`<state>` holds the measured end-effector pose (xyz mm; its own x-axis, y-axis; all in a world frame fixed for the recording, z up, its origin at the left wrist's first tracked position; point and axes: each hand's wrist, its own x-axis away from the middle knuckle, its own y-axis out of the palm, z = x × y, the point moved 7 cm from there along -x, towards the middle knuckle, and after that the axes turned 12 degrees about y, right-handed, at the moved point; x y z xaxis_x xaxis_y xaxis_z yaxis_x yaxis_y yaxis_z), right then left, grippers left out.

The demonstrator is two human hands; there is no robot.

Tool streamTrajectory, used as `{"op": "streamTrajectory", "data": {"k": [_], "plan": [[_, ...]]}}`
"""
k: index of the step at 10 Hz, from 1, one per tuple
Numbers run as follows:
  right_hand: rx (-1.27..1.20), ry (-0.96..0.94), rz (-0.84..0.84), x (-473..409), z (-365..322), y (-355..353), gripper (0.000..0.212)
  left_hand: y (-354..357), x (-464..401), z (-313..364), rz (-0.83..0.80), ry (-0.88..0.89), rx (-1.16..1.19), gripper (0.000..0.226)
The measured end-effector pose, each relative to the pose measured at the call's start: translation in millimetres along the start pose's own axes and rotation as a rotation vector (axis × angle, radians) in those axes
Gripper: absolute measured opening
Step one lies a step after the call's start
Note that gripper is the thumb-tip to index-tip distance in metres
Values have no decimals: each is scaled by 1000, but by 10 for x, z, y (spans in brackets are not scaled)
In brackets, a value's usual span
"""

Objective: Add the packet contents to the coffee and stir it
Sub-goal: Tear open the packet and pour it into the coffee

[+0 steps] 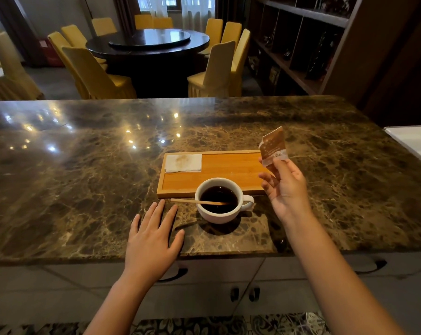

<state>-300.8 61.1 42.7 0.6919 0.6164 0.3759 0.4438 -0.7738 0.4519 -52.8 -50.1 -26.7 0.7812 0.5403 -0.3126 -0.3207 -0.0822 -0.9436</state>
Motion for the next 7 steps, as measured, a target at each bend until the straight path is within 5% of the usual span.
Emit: {"op": "streamTrajectory", "data": {"k": [2,4,7], "plan": [[102,-33,102,-113,-82,-99,9,-3,-4,0,0,2,8,59],[686,-189,327,-399,-248,-156,16,-3,-2,-3,-2,-1,16,59],[1047,-268,520,-734,-238,-124,20,-17,-5,10,3,-1,17,58]]}}
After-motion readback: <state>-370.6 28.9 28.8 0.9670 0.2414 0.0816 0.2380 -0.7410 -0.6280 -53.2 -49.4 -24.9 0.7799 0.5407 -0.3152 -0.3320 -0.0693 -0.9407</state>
